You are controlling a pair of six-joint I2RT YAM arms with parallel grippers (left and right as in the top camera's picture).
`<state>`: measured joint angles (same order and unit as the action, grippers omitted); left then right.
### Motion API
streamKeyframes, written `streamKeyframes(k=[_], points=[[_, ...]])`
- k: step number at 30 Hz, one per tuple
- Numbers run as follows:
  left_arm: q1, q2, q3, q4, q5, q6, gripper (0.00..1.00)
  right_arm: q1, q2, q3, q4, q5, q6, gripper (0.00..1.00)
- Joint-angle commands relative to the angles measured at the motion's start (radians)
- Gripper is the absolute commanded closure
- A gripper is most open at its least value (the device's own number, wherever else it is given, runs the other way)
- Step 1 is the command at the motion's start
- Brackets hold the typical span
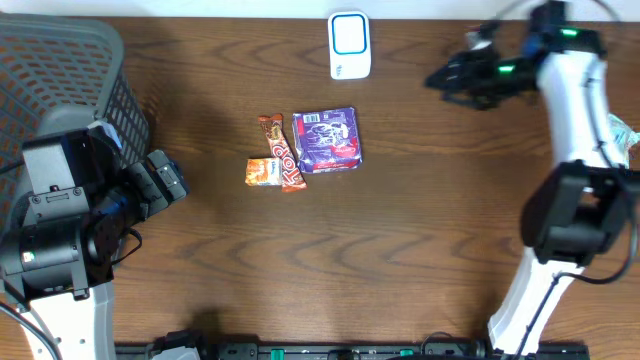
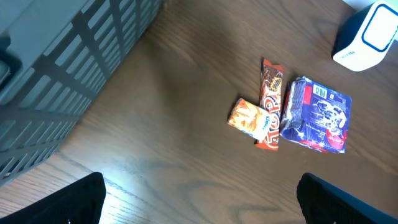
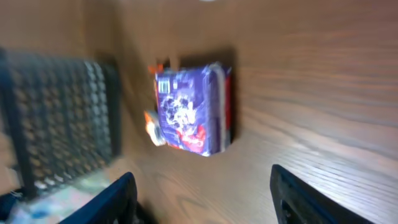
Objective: Scan the item barcode
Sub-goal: 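Reach the right gripper to the purple pack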
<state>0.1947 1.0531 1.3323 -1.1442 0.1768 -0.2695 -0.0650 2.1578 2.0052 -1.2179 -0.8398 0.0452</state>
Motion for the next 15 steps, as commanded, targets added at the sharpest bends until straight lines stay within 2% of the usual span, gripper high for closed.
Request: streamKeyframes(k=[1,5,6,8,9,15], points=[[0.003,0.0,0.01,0.0,-0.006,-0.005,0.02,0.111,-0.018,0.001,-0.004,0.164,0.027,0.37],[0.003,0.0,0.01,0.0,-0.006,-0.005,0.02,0.243,-0.018,0.001,0.016,0.283,0.093,0.32],[0.003,0.0,0.01,0.0,-0.006,-0.005,0.02,0.271,-0.018,0.001,0.024,0.308,0.093,0.27],[0.003,0.0,0.01,0.0,-0.006,-0.005,0.02,0.322,-0.018,0.001,0.038,0.37,0.093,0.06],[0.003,0.0,0.01,0.0,-0.006,-0.005,0.02,0.348,-0.018,0.001,0.044,0.407,0.102,0.01],[0.003,0.0,0.01,0.0,-0.006,-0.005,0.02,0.435,-0.018,0.001,0.048,0.494,0.201,0.01]])
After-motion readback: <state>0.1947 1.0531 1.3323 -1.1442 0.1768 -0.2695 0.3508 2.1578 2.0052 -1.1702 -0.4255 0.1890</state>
